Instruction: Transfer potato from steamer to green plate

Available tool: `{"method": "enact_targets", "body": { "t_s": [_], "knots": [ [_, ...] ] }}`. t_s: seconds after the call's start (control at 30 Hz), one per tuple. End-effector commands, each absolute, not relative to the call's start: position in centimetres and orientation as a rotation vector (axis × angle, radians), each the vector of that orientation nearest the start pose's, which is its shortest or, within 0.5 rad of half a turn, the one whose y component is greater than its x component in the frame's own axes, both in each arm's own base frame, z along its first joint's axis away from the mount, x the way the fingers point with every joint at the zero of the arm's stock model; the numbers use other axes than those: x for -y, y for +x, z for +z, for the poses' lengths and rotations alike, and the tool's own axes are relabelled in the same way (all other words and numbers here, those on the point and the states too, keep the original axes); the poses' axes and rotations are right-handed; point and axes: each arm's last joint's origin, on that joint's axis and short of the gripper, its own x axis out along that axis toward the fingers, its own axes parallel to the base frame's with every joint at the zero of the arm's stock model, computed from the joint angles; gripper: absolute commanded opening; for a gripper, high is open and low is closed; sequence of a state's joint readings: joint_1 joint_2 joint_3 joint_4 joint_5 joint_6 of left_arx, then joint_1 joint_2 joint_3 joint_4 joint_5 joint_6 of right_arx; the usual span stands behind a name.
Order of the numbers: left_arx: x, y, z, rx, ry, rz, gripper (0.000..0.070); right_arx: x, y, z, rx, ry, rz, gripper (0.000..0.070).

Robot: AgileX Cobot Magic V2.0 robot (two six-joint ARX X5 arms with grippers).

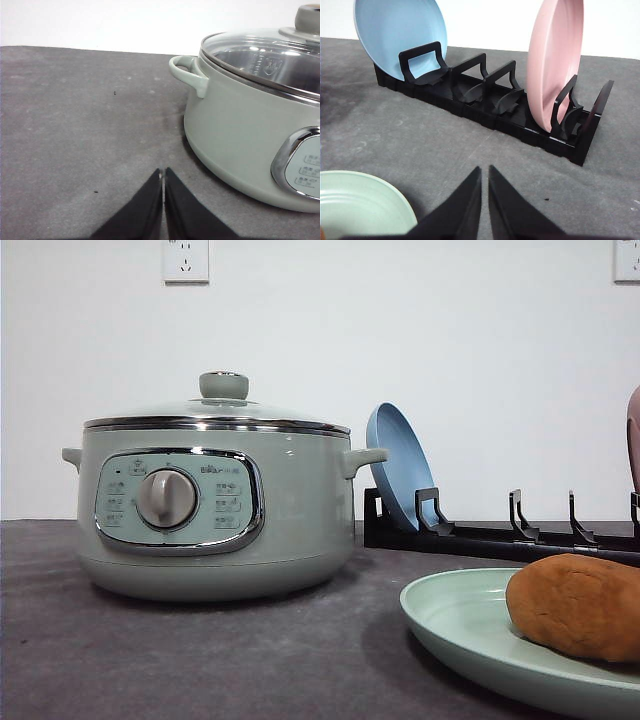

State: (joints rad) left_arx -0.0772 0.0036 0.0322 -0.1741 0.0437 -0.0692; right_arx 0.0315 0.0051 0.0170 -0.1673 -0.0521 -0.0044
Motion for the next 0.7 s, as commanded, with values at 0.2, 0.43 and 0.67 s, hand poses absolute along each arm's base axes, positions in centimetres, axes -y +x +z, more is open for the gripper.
{"method": "enact_targets", "body": {
  "t_s": [0.2, 0.43, 0.67],
  "knots": [
    [0.89, 9.57, 15.22, -0.152, -0.059, -0.12, 0.0, -0.44, 9.6, 15.22, -0.148, -0.007, 0.083, 0.0013],
    [0.89, 9.57, 15.22, -0.152, -0.059, -0.12, 0.0, -0.44, 9.6, 15.22, -0.148, -0.007, 0.083, 0.0013],
    [0.89, 9.57, 15.22, -0.152, -0.059, -0.12, 0.0, -0.44, 9.6, 15.22, -0.148, -0.007, 0.083, 0.0013]
  ]
}}
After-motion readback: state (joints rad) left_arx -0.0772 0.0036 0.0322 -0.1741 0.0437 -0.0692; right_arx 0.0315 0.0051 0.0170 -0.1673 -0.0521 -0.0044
